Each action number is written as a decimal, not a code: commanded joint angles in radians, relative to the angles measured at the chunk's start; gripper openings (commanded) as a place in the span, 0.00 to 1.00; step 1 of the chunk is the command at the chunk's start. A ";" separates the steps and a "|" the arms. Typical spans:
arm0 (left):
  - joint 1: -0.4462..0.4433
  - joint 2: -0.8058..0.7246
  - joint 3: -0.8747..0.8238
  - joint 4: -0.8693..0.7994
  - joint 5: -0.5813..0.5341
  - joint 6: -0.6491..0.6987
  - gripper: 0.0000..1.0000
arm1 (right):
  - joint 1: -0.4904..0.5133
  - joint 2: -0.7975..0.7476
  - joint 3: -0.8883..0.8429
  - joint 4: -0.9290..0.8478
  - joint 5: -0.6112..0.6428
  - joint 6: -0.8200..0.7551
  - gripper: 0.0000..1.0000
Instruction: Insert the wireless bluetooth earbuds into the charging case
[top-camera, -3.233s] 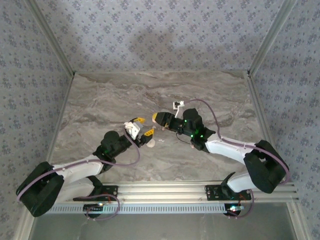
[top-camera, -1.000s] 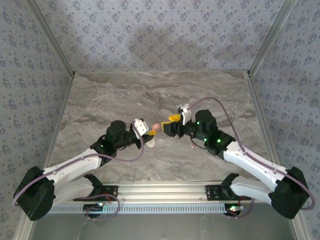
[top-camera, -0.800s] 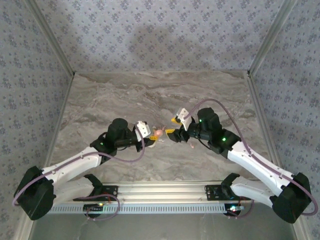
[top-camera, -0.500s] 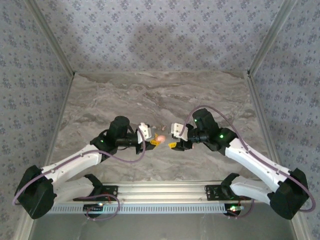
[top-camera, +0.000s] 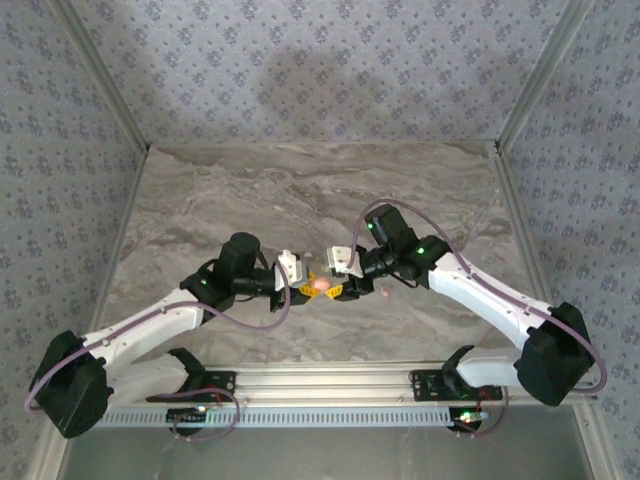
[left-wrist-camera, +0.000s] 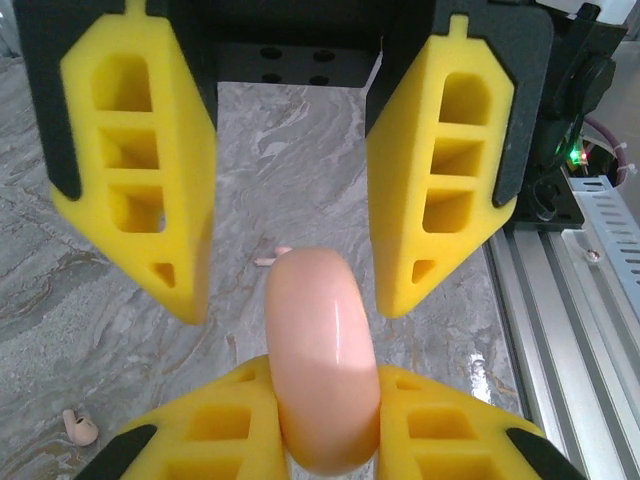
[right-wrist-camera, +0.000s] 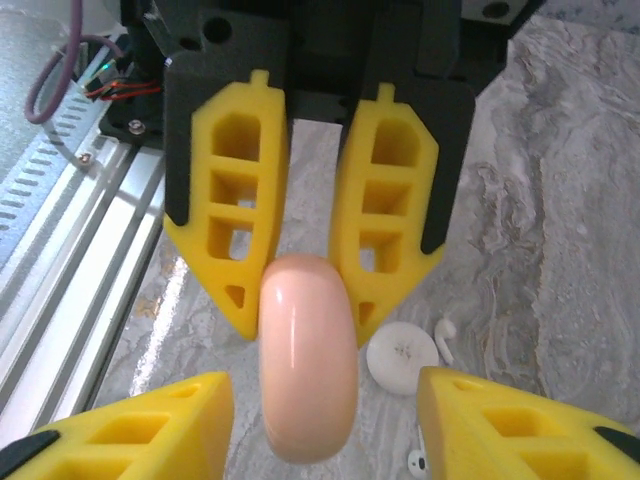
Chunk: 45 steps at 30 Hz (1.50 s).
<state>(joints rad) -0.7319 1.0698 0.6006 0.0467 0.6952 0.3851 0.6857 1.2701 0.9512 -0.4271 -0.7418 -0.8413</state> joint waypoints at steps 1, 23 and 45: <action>0.005 0.004 0.024 -0.011 0.030 0.021 0.11 | 0.003 0.005 0.030 -0.051 -0.060 -0.024 0.47; 0.051 -0.053 -0.069 0.207 -0.020 -0.096 0.41 | -0.060 -0.089 -0.099 0.194 -0.112 0.148 0.12; 0.112 -0.071 -0.142 0.495 0.087 -0.253 0.54 | -0.140 -0.161 -0.311 0.749 -0.244 0.585 0.12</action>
<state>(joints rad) -0.6273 1.0134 0.4496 0.5030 0.7319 0.1436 0.5358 1.1088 0.6415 0.2806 -0.9543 -0.2909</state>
